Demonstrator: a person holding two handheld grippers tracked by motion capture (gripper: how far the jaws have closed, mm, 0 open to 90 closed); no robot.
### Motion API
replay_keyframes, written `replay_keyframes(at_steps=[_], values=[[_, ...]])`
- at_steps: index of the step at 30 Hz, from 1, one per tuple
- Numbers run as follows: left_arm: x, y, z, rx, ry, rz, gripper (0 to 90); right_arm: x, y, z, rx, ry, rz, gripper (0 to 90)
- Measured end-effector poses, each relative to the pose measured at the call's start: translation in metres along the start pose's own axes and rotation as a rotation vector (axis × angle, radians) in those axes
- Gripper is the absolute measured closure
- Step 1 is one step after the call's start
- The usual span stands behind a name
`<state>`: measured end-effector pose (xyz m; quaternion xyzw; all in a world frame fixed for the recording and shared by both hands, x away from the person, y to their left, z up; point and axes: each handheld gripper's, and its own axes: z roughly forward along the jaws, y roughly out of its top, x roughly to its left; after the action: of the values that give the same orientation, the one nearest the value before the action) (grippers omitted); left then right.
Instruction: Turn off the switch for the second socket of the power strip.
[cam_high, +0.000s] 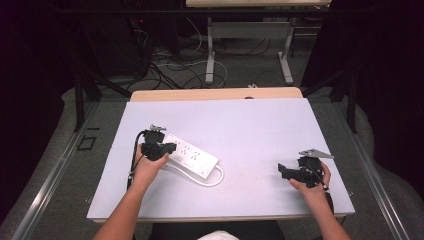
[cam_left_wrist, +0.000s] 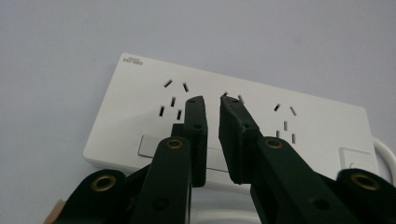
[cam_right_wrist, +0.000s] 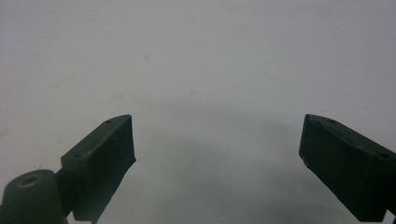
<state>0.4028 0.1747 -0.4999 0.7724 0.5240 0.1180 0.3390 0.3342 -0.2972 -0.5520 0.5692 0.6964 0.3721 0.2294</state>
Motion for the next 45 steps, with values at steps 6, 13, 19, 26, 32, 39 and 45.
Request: replay_keyframes(at_steps=[6,13,19,26,32,39,45], values=[[-0.001,-0.001,-0.006,-0.084,0.011,0.003,71.2,-0.001,0.001,-0.002,-0.008,0.0,-0.004,10.2],[-0.005,-0.003,-0.011,-0.13,-0.002,0.02,59.0,0.002,0.002,-0.001,-0.009,0.001,-0.014,10.2],[-0.008,-0.004,-0.013,-0.139,0.002,0.043,51.2,0.003,0.004,-0.001,-0.014,0.002,-0.023,10.2],[-0.008,-0.004,-0.02,-0.167,-0.027,0.051,46.1,0.004,0.005,-0.001,-0.015,0.004,-0.022,10.3],[-0.009,-0.005,-0.027,-0.173,-0.021,0.071,44.9,0.006,0.004,0.0,-0.012,0.013,-0.023,10.3],[-0.01,-0.004,-0.034,-0.169,-0.029,0.069,36.9,0.004,0.004,-0.001,-0.021,0.002,-0.013,10.3],[-0.01,-0.004,-0.039,-0.155,-0.047,0.087,25.9,0.003,0.004,-0.003,-0.018,0.011,-0.011,10.3]])
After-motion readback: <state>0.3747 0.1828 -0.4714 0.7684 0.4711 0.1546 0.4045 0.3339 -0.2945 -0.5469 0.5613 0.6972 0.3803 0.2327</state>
